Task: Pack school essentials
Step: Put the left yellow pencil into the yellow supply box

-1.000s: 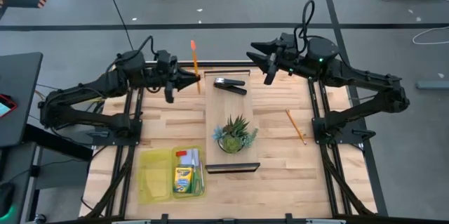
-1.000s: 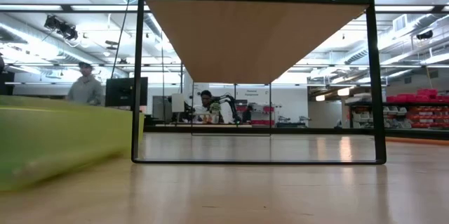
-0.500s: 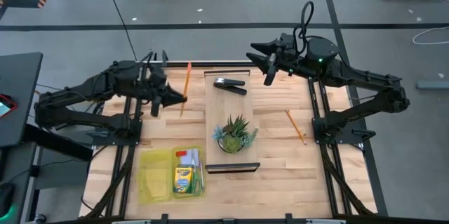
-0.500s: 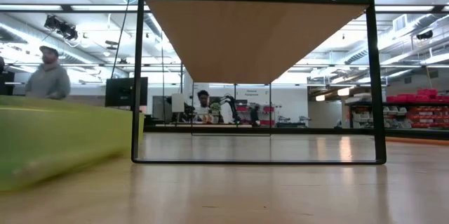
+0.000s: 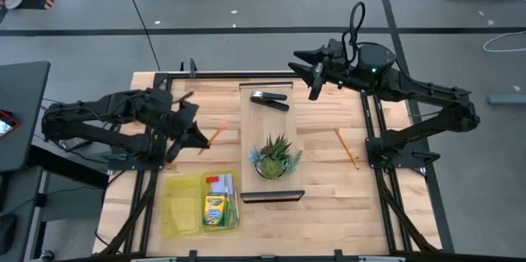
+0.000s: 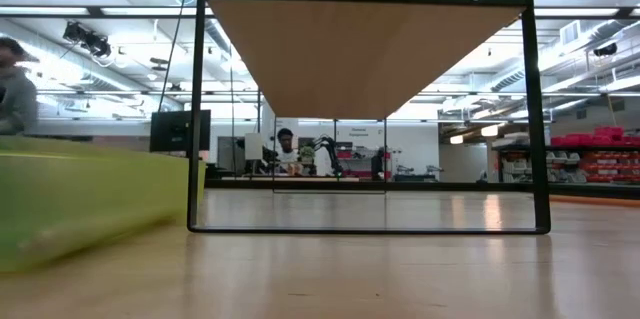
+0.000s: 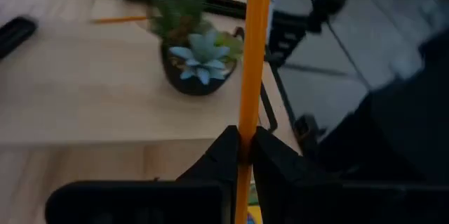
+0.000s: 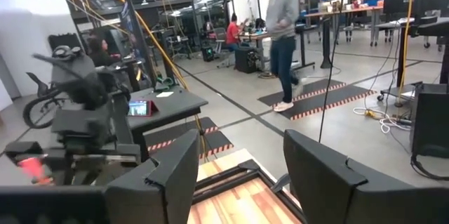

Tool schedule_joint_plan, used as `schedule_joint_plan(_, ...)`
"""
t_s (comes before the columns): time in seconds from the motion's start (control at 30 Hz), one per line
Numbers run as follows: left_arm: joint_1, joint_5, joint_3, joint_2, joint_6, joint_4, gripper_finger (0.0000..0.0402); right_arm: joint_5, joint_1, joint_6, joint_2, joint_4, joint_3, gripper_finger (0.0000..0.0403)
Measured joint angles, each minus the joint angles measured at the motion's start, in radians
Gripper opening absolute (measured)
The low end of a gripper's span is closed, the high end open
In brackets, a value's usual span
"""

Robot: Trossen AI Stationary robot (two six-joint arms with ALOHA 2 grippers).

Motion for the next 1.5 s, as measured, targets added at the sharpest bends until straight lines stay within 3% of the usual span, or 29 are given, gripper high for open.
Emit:
schedule_joint_plan(0.47,-0.181,-0.137,0.000,0.156,0.511,-0.001,0.0038,0.033,0.000,0.025,0.000,-0.018,0.000,0.0213)
schedule_joint_plan(0.8,-0.329,-0.356,0.000,0.329,0.874,-0.027,0.0036,0.045,-0.022,0.046,0.000,-0.036,0.000,0.0213)
schedule_joint_plan(1.5,-0.479,-0.378,0.000,0.717,1.061,-0.046,0.0042,0.045,-0.046,0.074,0.000,-0.087,0.000,0.0213)
